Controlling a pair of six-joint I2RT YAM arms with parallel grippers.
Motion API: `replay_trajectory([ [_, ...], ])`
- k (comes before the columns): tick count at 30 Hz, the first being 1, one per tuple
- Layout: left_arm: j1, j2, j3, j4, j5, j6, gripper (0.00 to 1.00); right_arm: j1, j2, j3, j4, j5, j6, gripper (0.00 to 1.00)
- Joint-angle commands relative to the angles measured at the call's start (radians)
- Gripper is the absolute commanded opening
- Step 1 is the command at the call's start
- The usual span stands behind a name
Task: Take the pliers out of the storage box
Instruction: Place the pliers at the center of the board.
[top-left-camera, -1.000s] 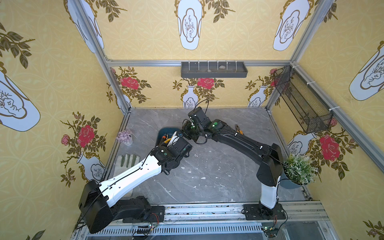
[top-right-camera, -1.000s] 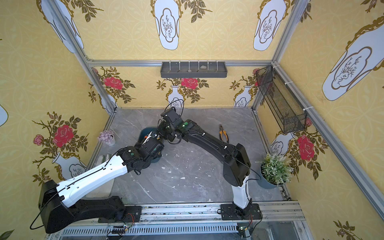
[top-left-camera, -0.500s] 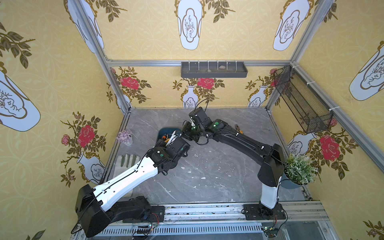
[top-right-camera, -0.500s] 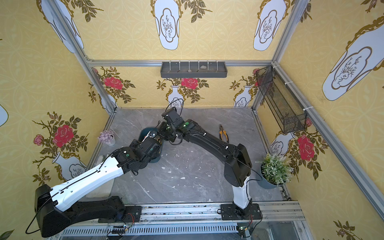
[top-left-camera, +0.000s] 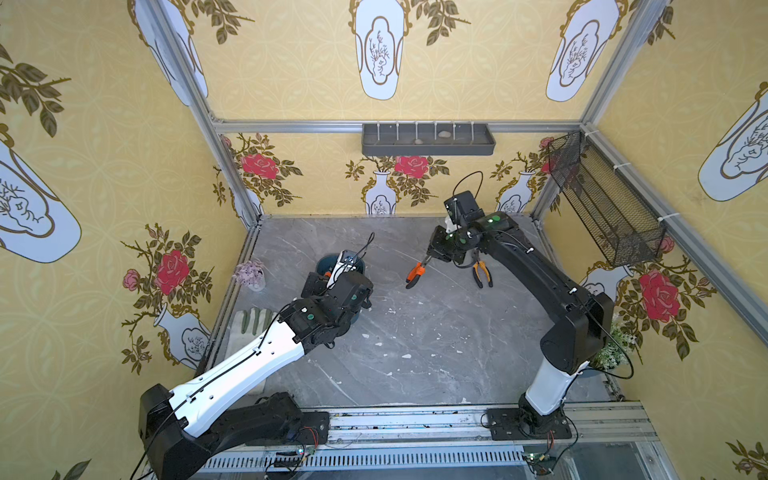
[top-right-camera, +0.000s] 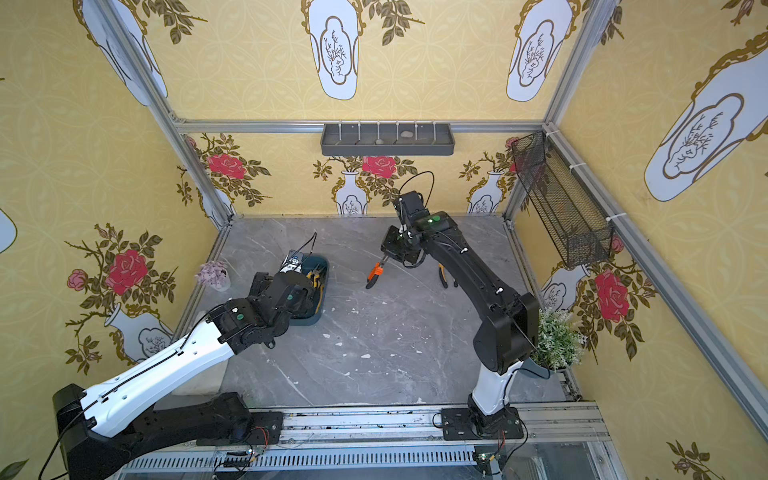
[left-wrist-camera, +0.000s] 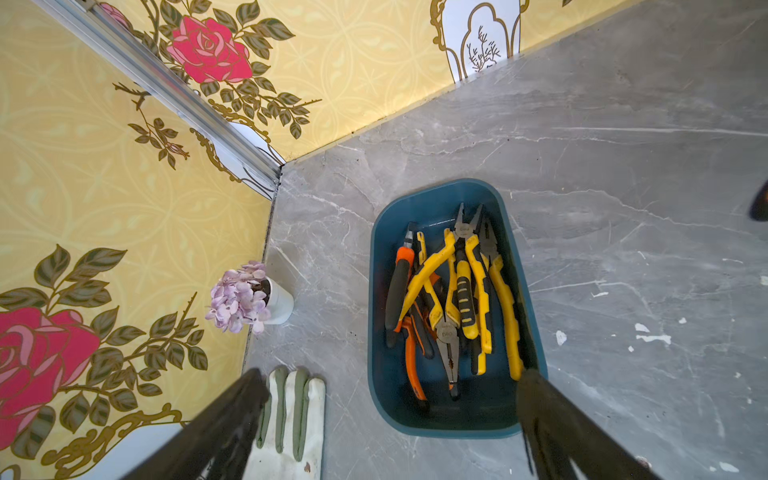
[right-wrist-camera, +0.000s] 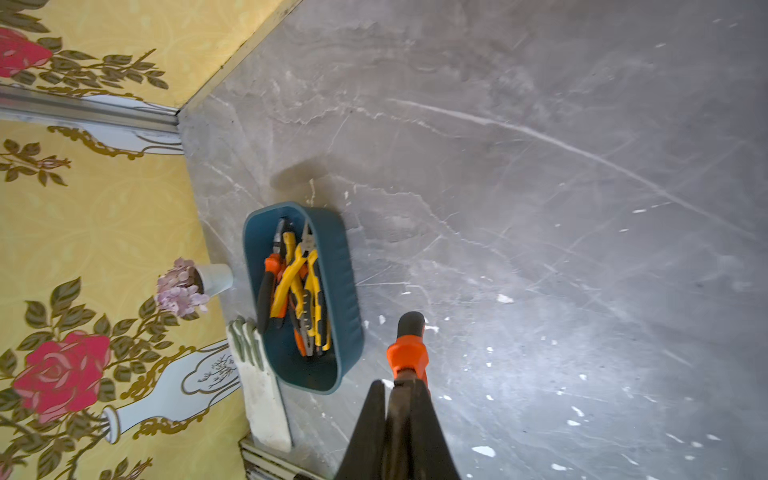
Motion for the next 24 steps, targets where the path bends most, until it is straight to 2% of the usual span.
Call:
replay_trajectory([
  [1,0.001,0.001,-0.02,0.034,0.007,-0.028,0.96,-0.04,-0.019,-0.047,-0.074,-0.008,-0.121,0.0],
  [4,0.001,0.004,-0.037,0.048,0.016,-0.036,0.96,-0.092,-0.015,-0.108,-0.063,-0.112,-0.201,0.0],
  [6,0.002,0.009,-0.043,0.053,0.023,-0.042,0.96,-0.111,-0.026,-0.181,0.016,-0.261,-0.268,0.0],
  [14,0.002,0.019,-0.054,0.057,0.034,-0.053,0.95,-0.113,0.031,-0.286,0.204,-0.632,-0.36,0.0],
  [16,0.002,0.019,-0.059,0.058,0.037,-0.056,0.95,-0.115,0.073,-0.272,0.187,-0.655,-0.391,0.0],
  [24,0.002,0.007,-0.08,0.054,0.043,-0.068,0.95,-0.115,0.245,-0.204,0.08,-0.58,-0.504,0.0],
])
